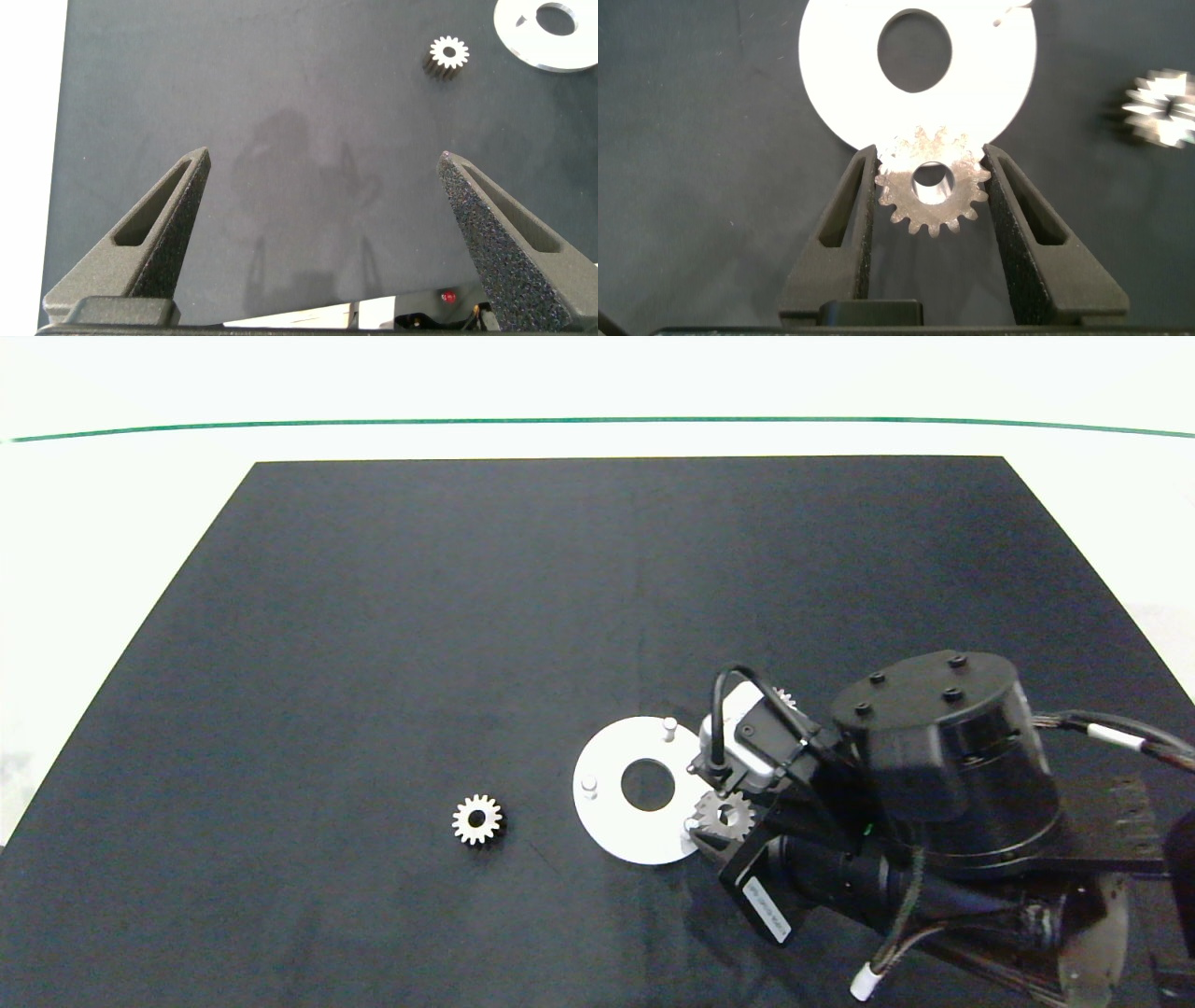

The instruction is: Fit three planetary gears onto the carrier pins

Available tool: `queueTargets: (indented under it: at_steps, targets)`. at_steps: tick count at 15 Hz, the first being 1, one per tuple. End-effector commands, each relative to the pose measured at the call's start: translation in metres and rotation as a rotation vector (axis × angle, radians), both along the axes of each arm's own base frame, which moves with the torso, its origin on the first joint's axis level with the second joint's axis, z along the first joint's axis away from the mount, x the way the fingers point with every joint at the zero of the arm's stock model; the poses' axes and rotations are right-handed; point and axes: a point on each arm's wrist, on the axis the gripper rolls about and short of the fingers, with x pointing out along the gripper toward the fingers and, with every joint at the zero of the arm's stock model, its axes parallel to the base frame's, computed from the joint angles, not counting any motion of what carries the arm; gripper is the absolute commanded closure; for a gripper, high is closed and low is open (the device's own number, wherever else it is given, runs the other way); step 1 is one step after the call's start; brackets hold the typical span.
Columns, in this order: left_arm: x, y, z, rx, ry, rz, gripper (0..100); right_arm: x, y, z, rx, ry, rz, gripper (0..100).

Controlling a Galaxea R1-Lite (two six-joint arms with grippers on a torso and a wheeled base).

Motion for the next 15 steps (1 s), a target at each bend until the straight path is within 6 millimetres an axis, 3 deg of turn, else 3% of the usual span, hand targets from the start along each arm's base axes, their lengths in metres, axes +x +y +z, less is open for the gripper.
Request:
queueTargets:
  at_steps: [1,15]
  targets:
    - [0.000,0.000,0.000,0.000,0.002,-0.002,0,0.006,0.018,-0.019,-0.048,0.038,0.017,84]
    - [-0.002,0.000,0.005,0.000,-0.014,-0.004,0,0.018,0.017,-0.016,-0.041,0.023,-0.024,84]
